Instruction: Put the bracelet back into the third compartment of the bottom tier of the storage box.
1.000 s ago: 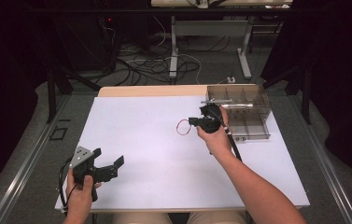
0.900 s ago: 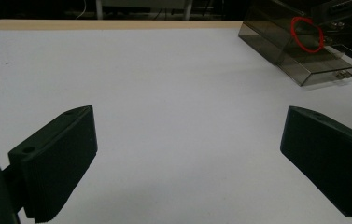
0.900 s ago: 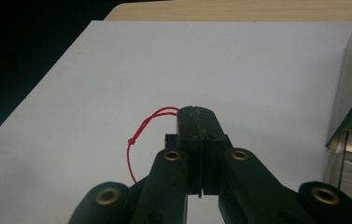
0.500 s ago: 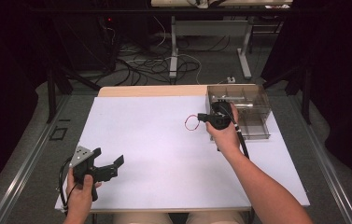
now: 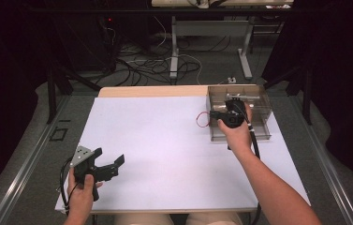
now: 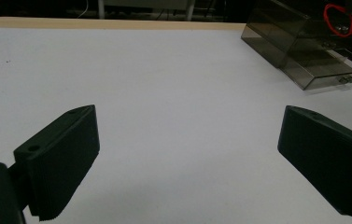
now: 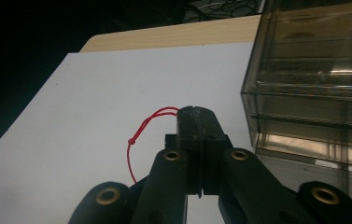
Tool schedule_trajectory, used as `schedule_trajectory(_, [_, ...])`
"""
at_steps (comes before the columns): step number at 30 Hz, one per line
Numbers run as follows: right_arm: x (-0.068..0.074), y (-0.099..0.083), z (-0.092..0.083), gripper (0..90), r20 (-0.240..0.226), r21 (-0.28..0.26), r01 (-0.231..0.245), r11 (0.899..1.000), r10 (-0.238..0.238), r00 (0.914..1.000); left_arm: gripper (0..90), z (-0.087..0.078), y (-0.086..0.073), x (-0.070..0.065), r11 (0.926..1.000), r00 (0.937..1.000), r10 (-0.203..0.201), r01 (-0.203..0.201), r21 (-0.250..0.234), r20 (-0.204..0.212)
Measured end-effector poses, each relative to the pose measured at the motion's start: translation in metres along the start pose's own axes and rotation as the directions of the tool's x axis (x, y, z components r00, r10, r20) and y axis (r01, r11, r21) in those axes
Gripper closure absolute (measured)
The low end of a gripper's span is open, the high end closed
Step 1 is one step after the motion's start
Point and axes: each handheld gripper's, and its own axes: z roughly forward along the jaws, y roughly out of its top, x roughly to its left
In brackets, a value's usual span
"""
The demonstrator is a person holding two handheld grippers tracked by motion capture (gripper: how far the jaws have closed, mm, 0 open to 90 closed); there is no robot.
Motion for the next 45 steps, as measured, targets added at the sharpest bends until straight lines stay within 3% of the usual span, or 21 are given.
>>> schedule_trajectory(6, [-0.013,0.003,-0.011,90.0,0.023,-0.025,-0.02,0.999,0.02,0.9995,5.6,0.0,0.0,-0.001,1.0,1.0,0.002,-0.002,0.002,-0.002])
schedule_trajectory(7, [-0.015,0.004,-0.015,90.0,0.03,-0.01,-0.023,1.0,0.024,0.9993,5.6,0.0,0.0,-0.001,1.0,1.0,0.004,-0.004,0.003,-0.003])
schedule_trajectory(8, [-0.018,0.004,-0.016,90.0,0.03,-0.032,-0.026,0.999,0.027,0.9992,5.6,0.0,0.0,-0.001,1.0,1.0,0.004,-0.004,0.004,-0.005])
schedule_trajectory(15, [-0.036,0.006,-0.03,90.0,0.058,-0.058,-0.043,0.997,0.047,0.9972,5.6,0.0,0.0,-0.001,1.0,1.0,0.002,-0.002,-0.001,-0.008])
schedule_trajectory(16, [-0.039,0.006,-0.033,90.0,0.071,-0.041,-0.044,0.998,0.046,0.9964,5.6,0.0,0.0,-0.001,1.0,1.0,0.002,-0.002,-0.001,-0.009])
schedule_trajectory(17, [-0.042,0.006,-0.033,90.0,0.073,-0.066,-0.045,0.997,0.049,0.9961,5.6,-0.001,0.0,-0.001,1.0,1.0,0.003,-0.003,0.0,-0.008])
schedule_trajectory(19, [-0.047,0.007,-0.038,90.0,0.087,-0.049,-0.049,0.998,0.053,0.9948,5.6,-0.001,0.0,-0.002,1.0,1.0,0.004,-0.004,-0.001,-0.008])
schedule_trajectory(20, [-0.049,0.006,-0.038,90.0,0.088,-0.073,-0.052,0.996,0.058,0.9944,5.6,-0.001,0.0,-0.002,1.0,1.0,0.003,-0.003,-0.003,-0.007])
schedule_trajectory(24, [-0.058,0.007,-0.046,90.0,0.114,-0.064,-0.065,0.996,0.072,0.9909,5.6,-0.002,0.0,-0.002,1.0,1.0,0.001,-0.001,-0.006,-0.008])
schedule_trajectory(25, [-0.061,0.006,-0.047,90.0,0.114,-0.088,-0.064,0.994,0.074,0.9907,5.6,-0.002,0.0,-0.002,1.0,1.0,0.002,-0.002,-0.006,-0.009])
schedule_trajectory(34, [-0.083,0.006,-0.059,90.0,0.164,-0.11,-0.102,0.989,0.119,0.9792,5.6,-0.001,0.001,-0.001,1.0,1.0,0.0,0.0,-0.001,-0.007])
schedule_trajectory(36, [-0.088,0.006,-0.062,90.0,0.179,-0.09,-0.109,0.99,0.124,0.976,5.6,-0.001,0.001,-0.002,1.0,0.9999,-0.002,0.002,-0.008,-0.01])
schedule_trajectory(39, [-0.096,0.004,-0.062,90.0,0.19,-0.122,-0.113,0.986,0.135,0.9725,5.6,-0.001,0.001,-0.001,1.0,0.9999,0.002,-0.002,-0.006,-0.013])
schedule_trajectory(43, [-0.103,0.004,-0.066,90.0,0.217,-0.097,-0.125,0.987,0.143,0.9657,5.6,0.0,0.001,-0.001,1.0,0.9999,-0.004,0.004,-0.007,-0.01])
schedule_trajectory(45, [-0.105,0.004,-0.066,90.0,0.213,-0.12,-0.141,0.983,0.164,0.9631,5.6,0.0,0.001,-0.002,0.9999,0.9999,-0.005,0.005,-0.009,-0.01])
